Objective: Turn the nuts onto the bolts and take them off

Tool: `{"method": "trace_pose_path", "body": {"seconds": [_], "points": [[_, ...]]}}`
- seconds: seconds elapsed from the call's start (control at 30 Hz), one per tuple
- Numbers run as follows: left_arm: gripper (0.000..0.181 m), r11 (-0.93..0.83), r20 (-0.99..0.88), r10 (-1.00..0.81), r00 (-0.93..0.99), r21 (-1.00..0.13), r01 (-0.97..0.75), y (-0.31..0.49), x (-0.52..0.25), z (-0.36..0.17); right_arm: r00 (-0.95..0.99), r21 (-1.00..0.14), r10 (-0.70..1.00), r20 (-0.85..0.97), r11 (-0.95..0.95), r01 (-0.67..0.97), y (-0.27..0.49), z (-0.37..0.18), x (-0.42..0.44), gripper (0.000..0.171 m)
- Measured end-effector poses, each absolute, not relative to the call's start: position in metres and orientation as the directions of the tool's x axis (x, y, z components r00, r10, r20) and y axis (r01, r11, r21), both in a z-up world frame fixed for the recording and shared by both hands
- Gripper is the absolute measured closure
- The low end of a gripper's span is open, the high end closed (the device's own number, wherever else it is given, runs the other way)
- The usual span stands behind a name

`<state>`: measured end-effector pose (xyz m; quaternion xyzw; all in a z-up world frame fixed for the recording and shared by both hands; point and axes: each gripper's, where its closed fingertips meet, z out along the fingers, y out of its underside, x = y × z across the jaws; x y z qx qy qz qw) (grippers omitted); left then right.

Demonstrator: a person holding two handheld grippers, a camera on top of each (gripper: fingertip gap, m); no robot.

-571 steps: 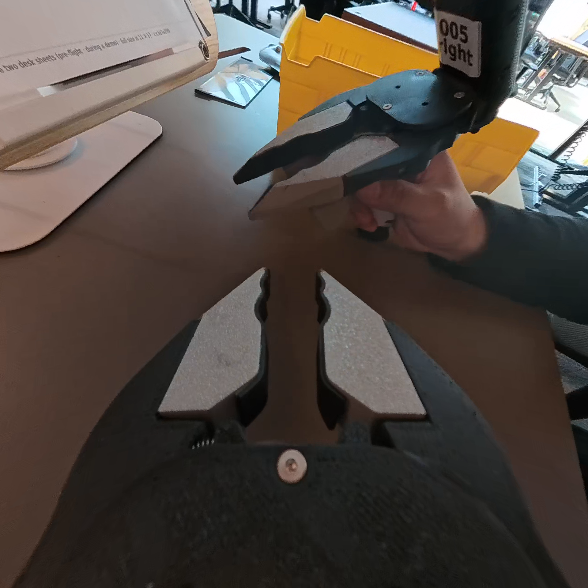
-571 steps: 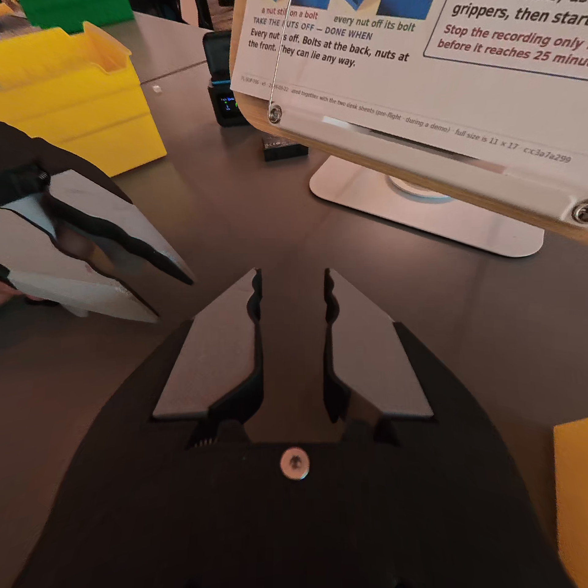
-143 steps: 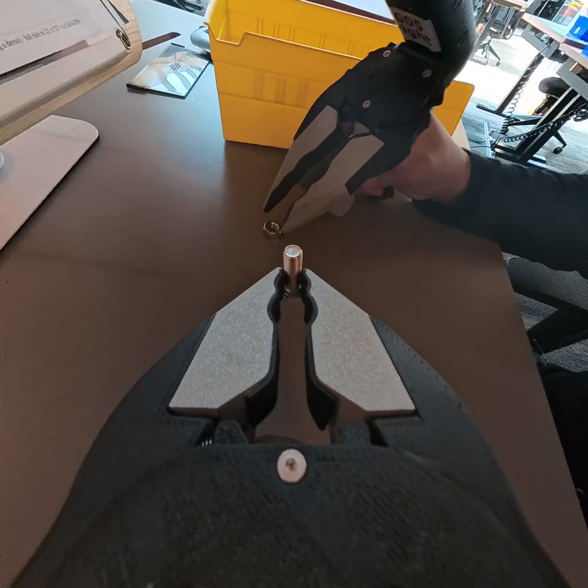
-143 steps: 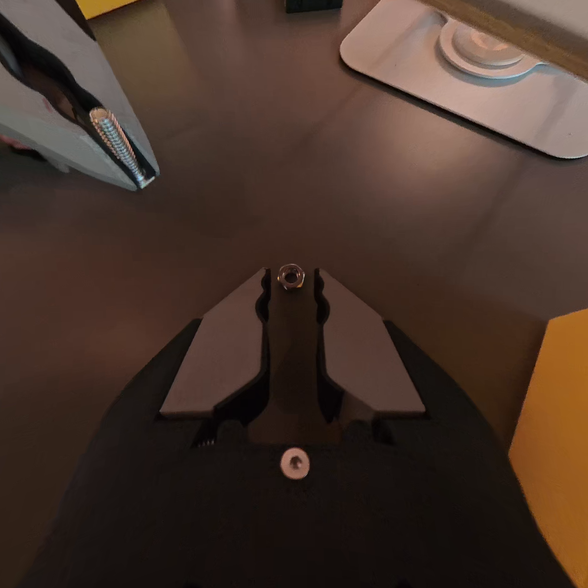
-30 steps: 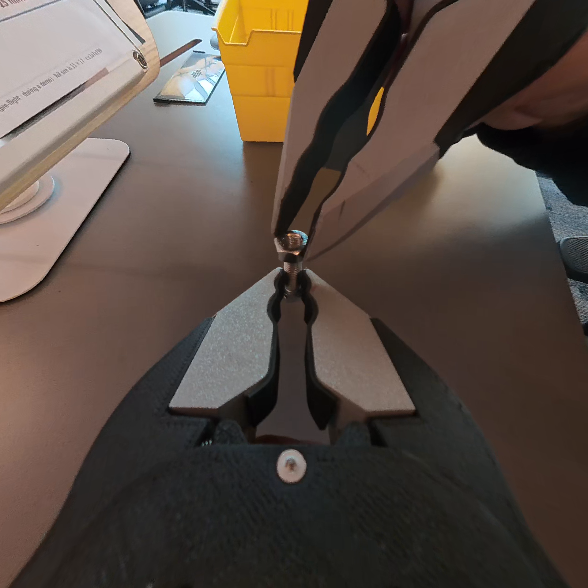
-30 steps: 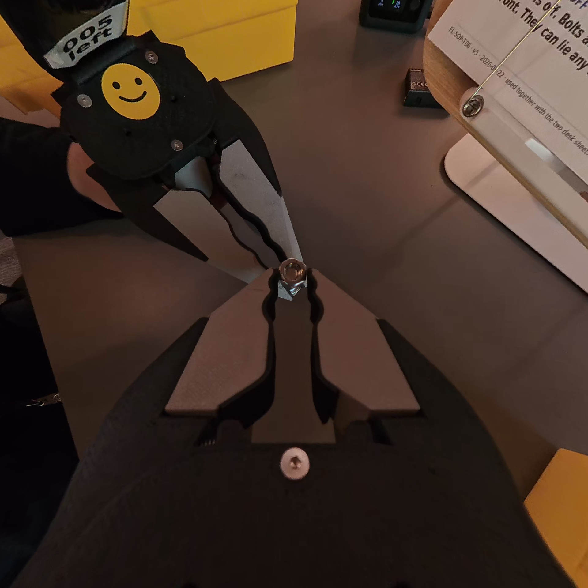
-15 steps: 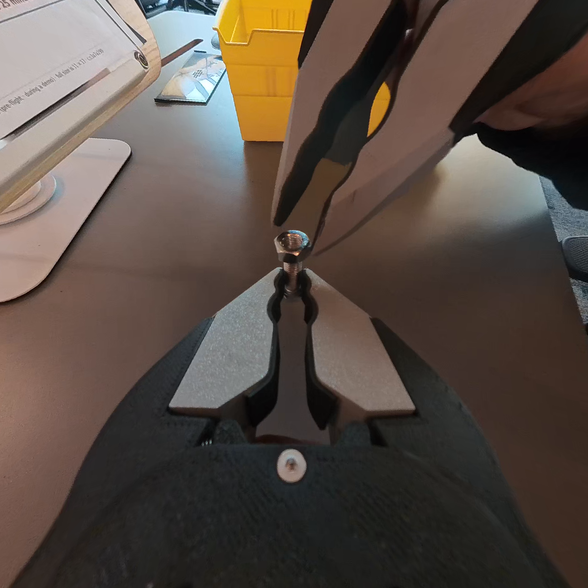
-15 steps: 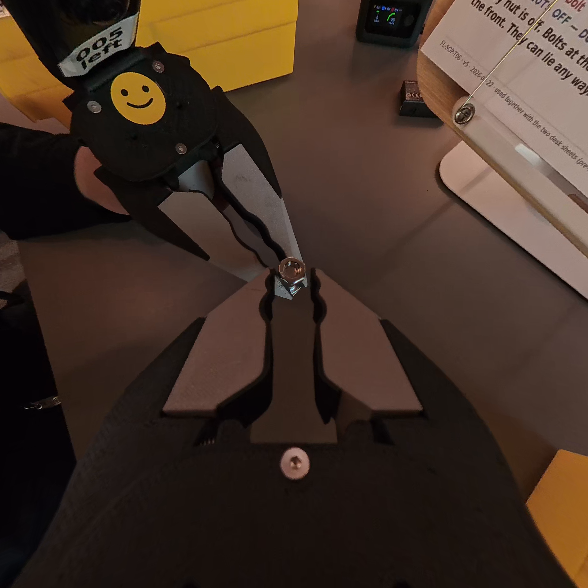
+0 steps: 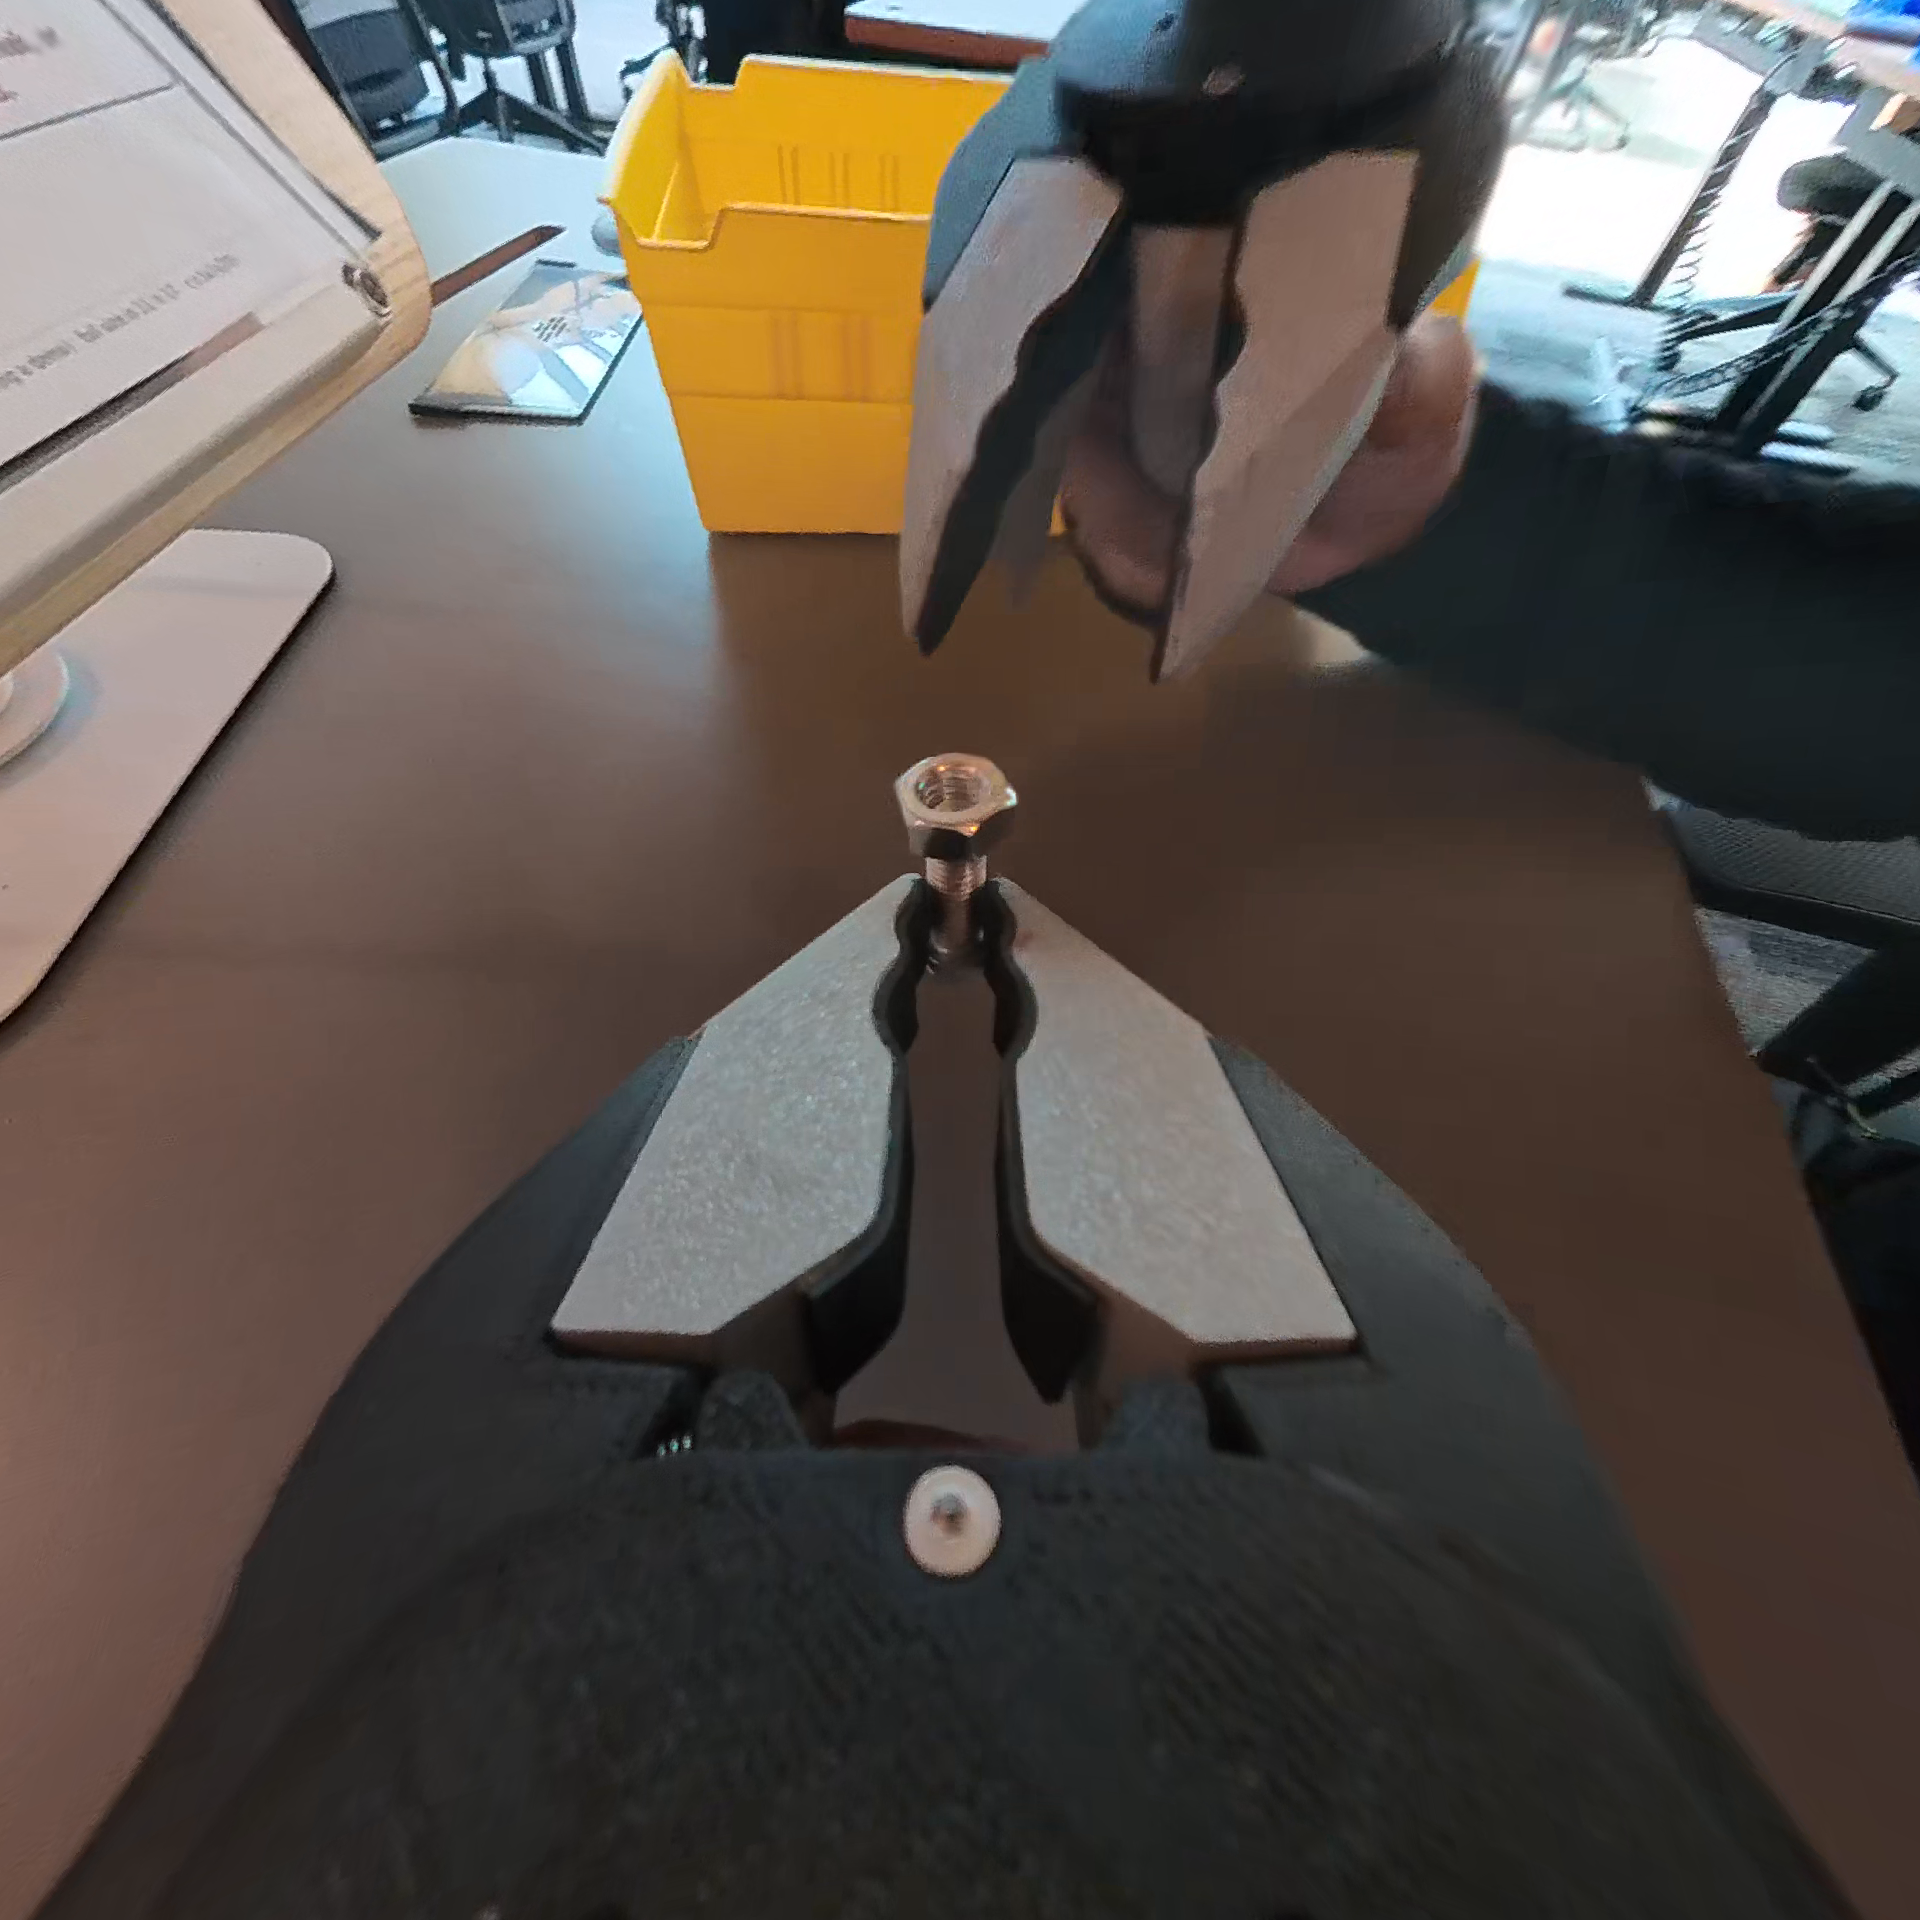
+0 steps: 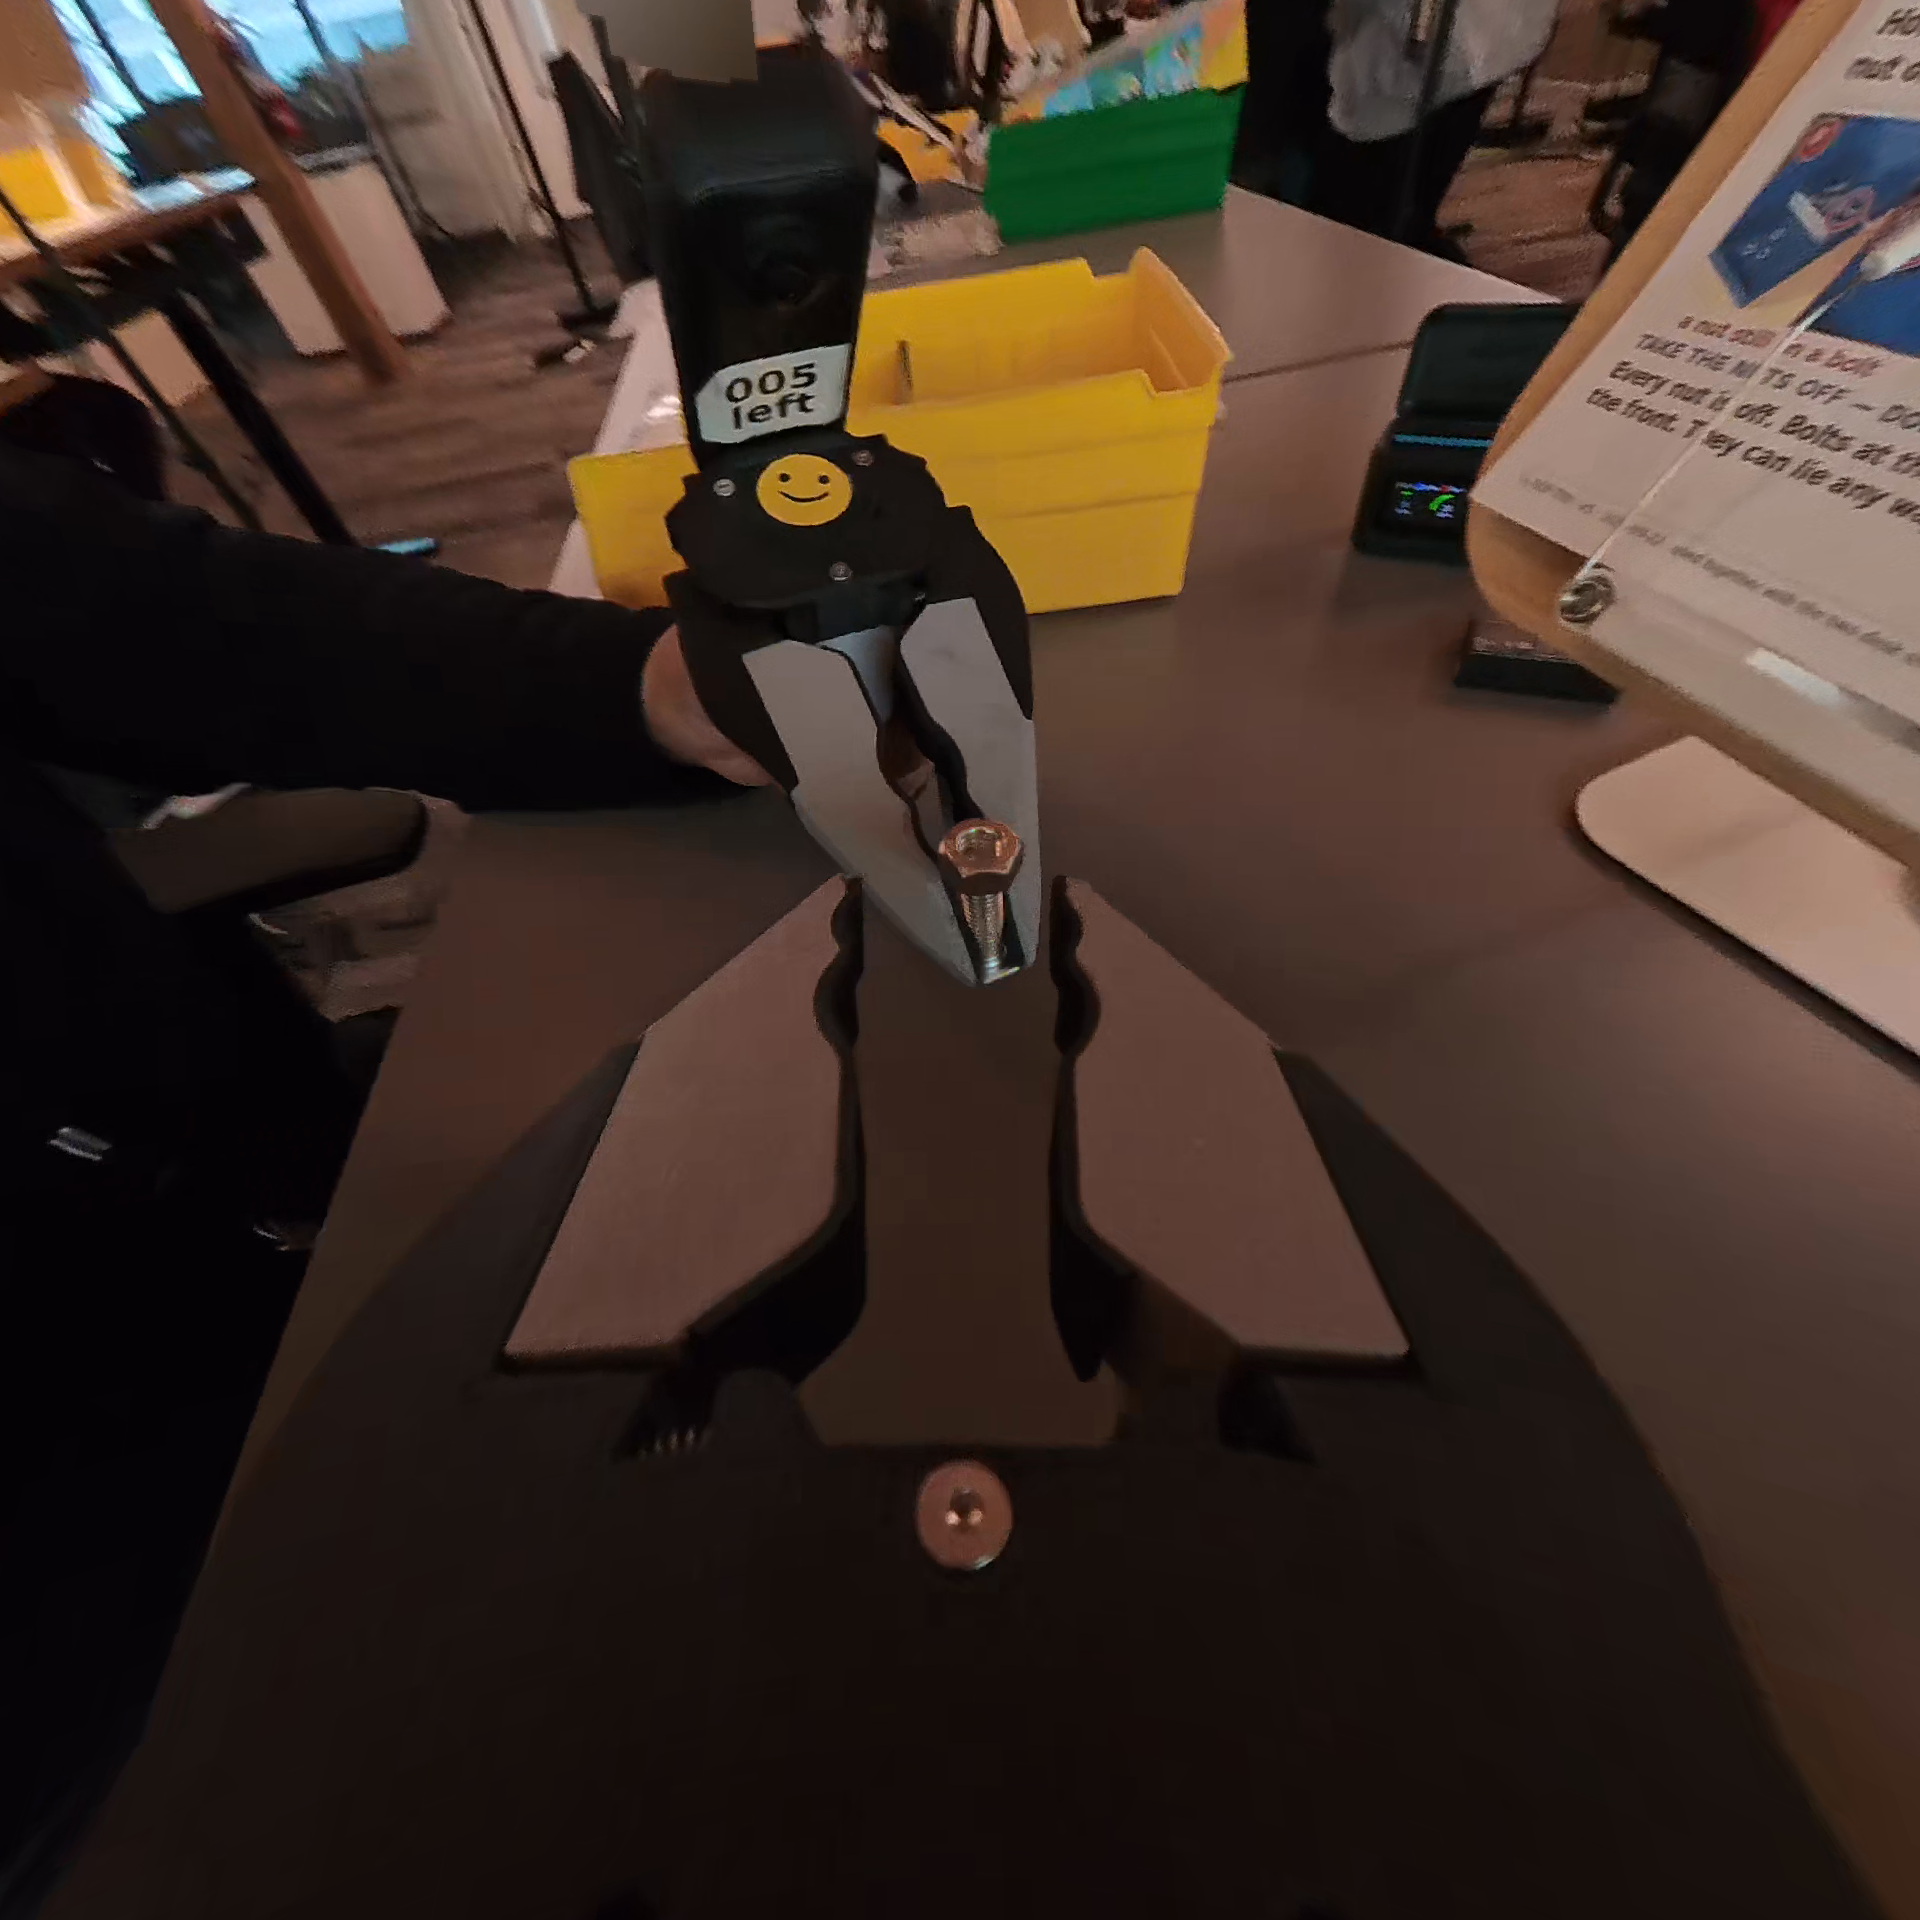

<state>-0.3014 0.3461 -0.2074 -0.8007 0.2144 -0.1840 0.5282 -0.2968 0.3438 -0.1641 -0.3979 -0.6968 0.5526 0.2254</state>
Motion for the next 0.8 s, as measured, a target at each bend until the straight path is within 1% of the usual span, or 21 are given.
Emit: {"method": "trace_pose_path", "body": {"seconds": [0.1, 0.17, 0.27, 0.33, 0.4, 0.8], "points": [[0.174, -0.33, 0.111, -0.576, 0.81, -0.938, -0.106, 0.342, -0.293, -0.199, -0.608, -0.946, 0.776, -0.17, 0.044, 0.321, 0.34, -0.168, -0.293, 0.14], [0.174, -0.313, 0.119, -0.601, 0.791, -0.945, -0.095, 0.339, -0.287, -0.194, -0.622, -0.954, 0.764, -0.171, 0.029, 0.299, 0.338, -0.164, -0.291, 0.14], [0.174, -0.294, 0.083, -0.62, 0.781, -0.947, -0.133, 0.336, -0.282, -0.193, -0.653, -0.962, 0.734, -0.185, 0.0, 0.272, 0.333, -0.154, -0.287, 0.14], [0.174, -0.28, 0.06, -0.637, 0.768, -0.947, -0.158, 0.334, -0.276, -0.193, -0.669, -0.968, 0.721, -0.179, -0.007, 0.251, 0.33, -0.15, -0.284, 0.144], [0.174, -0.267, 0.049, -0.658, 0.751, -0.948, -0.172, 0.331, -0.271, -0.193, -0.683, -0.969, 0.709, -0.177, -0.003, 0.249, 0.327, -0.15, -0.282, 0.148], [0.174, -0.253, 0.039, -0.694, 0.719, -0.948, -0.193, 0.325, -0.261, -0.191, -0.718, -0.964, 0.681, -0.144, 0.066, 0.256, 0.314, -0.156, -0.278, 0.151]]}}
